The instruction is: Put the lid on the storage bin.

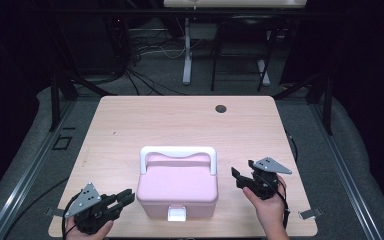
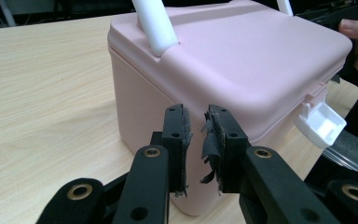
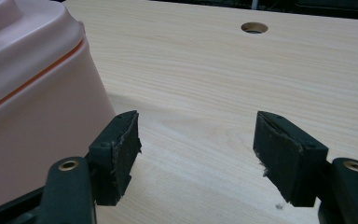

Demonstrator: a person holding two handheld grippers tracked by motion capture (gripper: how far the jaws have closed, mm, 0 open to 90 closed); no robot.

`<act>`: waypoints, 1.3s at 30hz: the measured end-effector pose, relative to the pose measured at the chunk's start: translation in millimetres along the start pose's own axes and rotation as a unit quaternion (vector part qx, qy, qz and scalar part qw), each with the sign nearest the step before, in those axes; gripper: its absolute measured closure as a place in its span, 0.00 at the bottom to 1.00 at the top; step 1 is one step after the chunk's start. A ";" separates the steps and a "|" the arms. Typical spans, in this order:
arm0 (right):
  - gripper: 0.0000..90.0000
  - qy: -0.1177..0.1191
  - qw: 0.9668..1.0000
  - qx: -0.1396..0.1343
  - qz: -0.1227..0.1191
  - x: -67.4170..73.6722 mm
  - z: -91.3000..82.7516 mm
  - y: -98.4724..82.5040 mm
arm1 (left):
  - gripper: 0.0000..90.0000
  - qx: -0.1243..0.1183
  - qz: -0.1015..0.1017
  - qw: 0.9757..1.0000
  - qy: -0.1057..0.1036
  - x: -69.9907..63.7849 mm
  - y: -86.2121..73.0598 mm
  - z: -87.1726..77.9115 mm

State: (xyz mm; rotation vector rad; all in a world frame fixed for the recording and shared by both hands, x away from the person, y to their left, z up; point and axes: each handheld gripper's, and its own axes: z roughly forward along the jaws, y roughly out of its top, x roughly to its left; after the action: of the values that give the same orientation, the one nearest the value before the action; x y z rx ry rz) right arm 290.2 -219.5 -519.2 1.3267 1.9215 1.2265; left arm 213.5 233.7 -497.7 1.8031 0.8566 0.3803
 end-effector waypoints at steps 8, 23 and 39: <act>0.35 -0.001 1.000 0.001 -0.001 -0.4 0.4 -0.3 | 0.84 -0.003 -0.004 1.000 0.003 3.8 -0.6 0.6; 0.35 -0.002 1.000 0.001 -0.001 -1.0 1.0 -0.9 | 0.73 -0.004 -0.024 0.999 0.026 23.1 4.4 6.9; 0.35 -0.003 1.000 0.002 -0.001 -1.7 0.7 -1.1 | 0.69 -0.006 -0.041 0.998 0.055 44.8 14.9 15.3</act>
State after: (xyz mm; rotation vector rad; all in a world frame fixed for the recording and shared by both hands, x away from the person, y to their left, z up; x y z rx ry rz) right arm 290.9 -220.9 -520.6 1.3293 1.9216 1.2175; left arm 259.6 252.2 -496.4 1.7415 0.9992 0.4330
